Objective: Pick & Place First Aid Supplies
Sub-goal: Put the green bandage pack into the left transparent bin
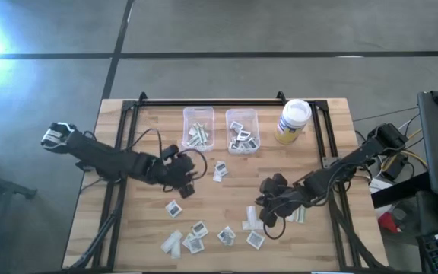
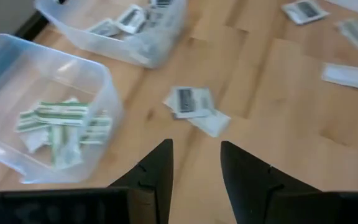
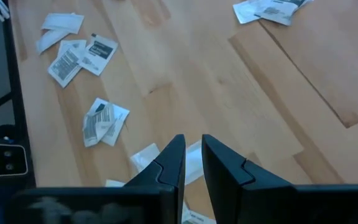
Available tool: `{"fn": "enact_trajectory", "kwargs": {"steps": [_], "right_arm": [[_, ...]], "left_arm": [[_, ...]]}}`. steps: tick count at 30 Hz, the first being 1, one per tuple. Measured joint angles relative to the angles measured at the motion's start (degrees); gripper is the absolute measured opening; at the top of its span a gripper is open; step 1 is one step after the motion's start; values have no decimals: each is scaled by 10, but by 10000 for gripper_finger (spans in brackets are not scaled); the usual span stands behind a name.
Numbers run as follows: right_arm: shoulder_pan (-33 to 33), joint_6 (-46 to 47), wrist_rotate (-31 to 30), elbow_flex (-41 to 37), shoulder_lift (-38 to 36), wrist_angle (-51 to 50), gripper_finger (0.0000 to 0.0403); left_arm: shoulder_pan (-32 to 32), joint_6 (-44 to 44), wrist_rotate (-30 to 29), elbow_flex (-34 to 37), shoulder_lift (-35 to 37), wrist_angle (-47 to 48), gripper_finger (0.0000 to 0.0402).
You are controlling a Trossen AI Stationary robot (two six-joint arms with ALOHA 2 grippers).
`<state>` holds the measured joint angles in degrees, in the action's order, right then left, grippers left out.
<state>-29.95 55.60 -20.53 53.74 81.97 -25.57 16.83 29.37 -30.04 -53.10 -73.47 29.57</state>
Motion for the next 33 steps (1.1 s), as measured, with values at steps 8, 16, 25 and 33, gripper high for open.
{"fn": "enact_trajectory", "kwargs": {"steps": [8,16,25,33], "right_arm": [[-12,10,47,14,0,-31,52],[-12,41,66,65,-1,-219,52],[-14,136,75,43,-1,-313,52],[-24,192,104,21,-2,-312,52]], "left_arm": [[87,69,-42,7,0,-1,126],[143,161,-78,55,-1,-3,127],[149,183,-82,76,-1,-16,128],[149,178,-84,76,-1,-17,128]]}}
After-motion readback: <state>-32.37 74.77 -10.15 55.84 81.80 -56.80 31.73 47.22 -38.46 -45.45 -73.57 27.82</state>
